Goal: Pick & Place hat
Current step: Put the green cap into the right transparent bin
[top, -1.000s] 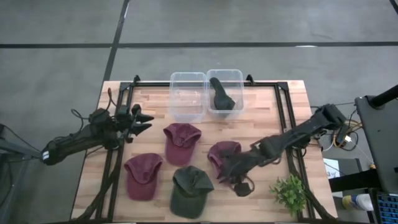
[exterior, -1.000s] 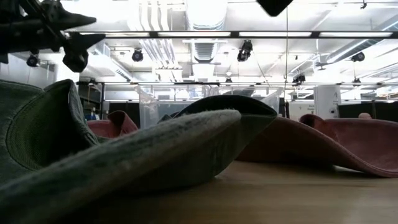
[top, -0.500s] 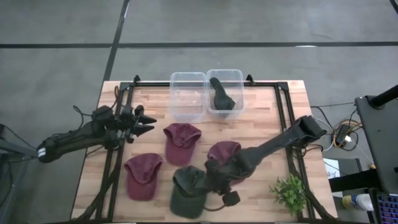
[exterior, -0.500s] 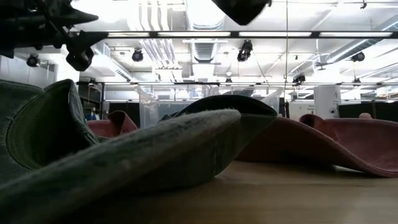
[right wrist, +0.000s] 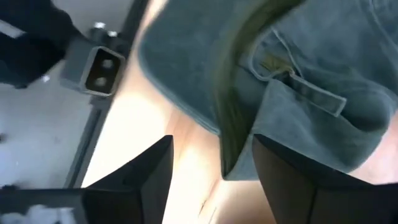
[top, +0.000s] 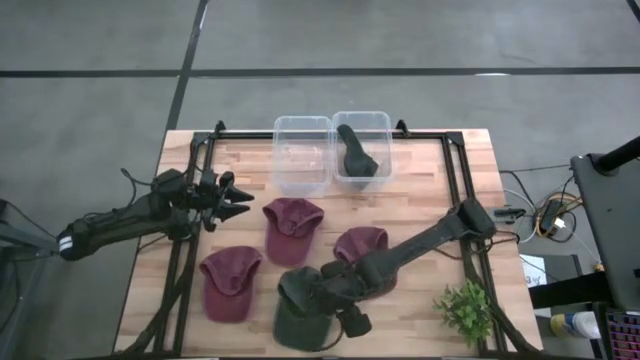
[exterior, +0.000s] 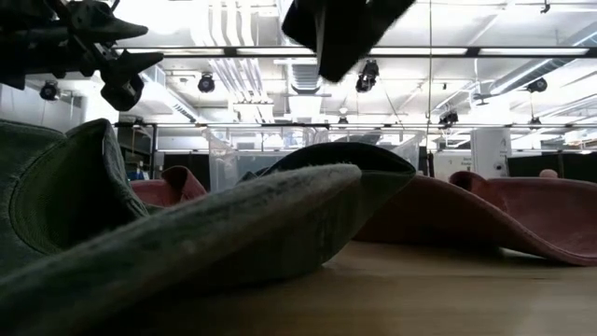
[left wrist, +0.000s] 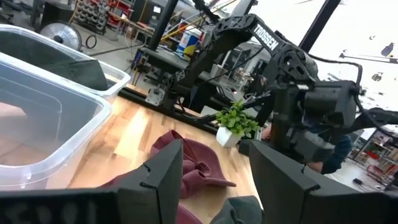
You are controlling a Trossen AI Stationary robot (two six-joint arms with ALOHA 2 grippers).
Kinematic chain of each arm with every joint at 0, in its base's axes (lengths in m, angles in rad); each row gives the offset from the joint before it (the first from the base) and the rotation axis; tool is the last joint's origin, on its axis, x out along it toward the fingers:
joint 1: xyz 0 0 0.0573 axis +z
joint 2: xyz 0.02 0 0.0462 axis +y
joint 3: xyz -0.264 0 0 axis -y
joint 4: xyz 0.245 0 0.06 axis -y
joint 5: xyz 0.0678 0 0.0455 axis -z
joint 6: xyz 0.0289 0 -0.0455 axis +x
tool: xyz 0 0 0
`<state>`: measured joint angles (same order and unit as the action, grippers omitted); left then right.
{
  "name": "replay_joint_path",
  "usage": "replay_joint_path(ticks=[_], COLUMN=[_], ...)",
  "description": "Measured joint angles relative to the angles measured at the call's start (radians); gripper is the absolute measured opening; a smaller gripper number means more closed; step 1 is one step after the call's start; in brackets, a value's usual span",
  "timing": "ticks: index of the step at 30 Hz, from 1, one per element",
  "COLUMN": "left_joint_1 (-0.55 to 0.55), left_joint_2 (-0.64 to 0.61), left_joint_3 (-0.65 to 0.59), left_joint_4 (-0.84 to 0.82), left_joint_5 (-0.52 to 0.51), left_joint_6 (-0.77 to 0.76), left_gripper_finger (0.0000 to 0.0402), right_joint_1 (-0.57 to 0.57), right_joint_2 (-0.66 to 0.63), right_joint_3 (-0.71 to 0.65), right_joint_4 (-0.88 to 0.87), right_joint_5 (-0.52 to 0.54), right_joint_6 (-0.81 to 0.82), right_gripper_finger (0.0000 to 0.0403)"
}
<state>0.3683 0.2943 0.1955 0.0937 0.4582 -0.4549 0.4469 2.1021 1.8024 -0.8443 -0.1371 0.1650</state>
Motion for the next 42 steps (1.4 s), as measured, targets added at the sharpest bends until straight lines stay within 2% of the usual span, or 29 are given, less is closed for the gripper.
replay_joint_path(ticks=[9,14,20,26,35,42], left_joint_1=[0.0,0.0,0.0,0.0,0.0,0.0], left_joint_2=[0.0,0.001,0.001,0.0,0.0,0.0], left_joint_3=[-0.001,-0.002,-0.002,-0.002,-0.002,-0.003], left_joint_4=[0.0,-0.007,-0.017,-0.018,-0.022,-0.022], left_joint_5=[-0.001,0.005,0.063,0.083,0.083,0.084], left_joint_6=[0.028,0.035,0.035,0.034,0.031,0.008], left_gripper_finger=[0.0178,0.0178,0.0178,0.0178,0.0178,0.0178], right_joint_1=[0.001,0.009,0.042,0.059,0.065,0.066], right_joint_2=[0.091,0.142,0.219,0.284,0.304,0.337], right_joint_3=[0.116,0.197,0.3,0.394,0.389,0.378], right_joint_4=[-0.099,-0.119,-0.203,-0.294,-0.332,-0.336], right_joint_5=[0.192,0.198,0.202,0.301,0.334,0.487], right_joint_6=[0.085,0.173,0.233,0.255,0.311,0.403], right_gripper_finger=[0.0215,0.0215,0.0215,0.0215,0.0215,0.0209])
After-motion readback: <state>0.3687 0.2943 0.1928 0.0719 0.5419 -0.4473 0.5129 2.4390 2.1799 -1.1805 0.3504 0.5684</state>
